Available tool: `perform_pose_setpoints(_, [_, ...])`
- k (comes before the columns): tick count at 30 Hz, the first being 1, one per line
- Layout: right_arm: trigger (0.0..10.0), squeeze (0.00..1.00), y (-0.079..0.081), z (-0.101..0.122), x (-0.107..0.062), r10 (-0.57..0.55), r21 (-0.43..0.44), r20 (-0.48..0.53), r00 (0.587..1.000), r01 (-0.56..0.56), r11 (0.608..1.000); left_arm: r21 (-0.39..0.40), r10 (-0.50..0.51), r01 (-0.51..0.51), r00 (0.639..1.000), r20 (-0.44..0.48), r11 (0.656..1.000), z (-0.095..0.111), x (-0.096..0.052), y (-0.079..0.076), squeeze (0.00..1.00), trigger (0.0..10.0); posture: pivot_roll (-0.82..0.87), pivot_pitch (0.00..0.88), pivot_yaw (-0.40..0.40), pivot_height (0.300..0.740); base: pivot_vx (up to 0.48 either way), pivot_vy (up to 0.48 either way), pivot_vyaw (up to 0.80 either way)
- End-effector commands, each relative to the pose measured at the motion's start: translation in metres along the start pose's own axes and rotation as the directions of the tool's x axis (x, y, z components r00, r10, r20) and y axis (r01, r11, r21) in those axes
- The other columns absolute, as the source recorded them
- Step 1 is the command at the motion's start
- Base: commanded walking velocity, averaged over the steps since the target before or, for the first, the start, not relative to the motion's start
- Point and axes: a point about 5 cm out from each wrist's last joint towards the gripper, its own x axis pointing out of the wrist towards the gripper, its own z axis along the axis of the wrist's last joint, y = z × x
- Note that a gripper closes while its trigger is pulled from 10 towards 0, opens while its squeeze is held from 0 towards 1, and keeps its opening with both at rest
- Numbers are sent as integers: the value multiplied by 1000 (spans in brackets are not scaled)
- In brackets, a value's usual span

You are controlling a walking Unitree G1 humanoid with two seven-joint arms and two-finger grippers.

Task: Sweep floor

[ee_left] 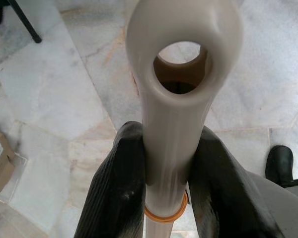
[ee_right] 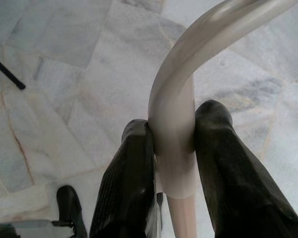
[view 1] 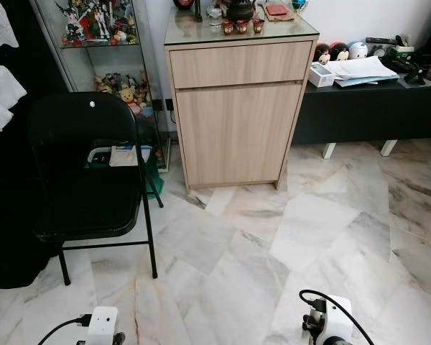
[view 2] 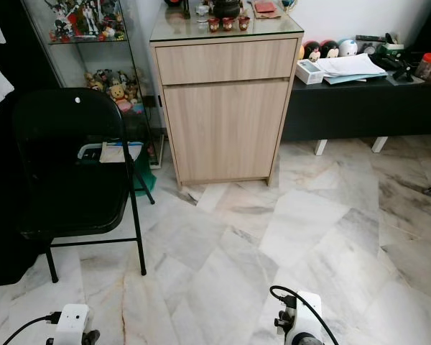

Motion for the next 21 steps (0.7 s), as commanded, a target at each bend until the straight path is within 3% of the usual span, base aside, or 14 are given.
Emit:
perform_pose_setpoints(1, [10000,0,2,-7,-1,8,14,-34,999,-7,1000,-13,-20,20,1000,5,1000,2,1,-4,0,10000,-61,0,-3,740,0,0,0])
perform_pose_setpoints(10, [10000,0,1,-9,-1,-5,-41,-49,999,3,999,-18,-14,14,1000,2,1000,1,1,-4,0,10000,-57,0,-2,740,0,0,0])
perform_pose_setpoints(21, [10000,0,-13,-5,-3,-106,-134,-22,994,102,986,0,17,-17,1000,-6,1000,-7,-2,-2,0,10000,-55,0,-9,740,0,0,0])
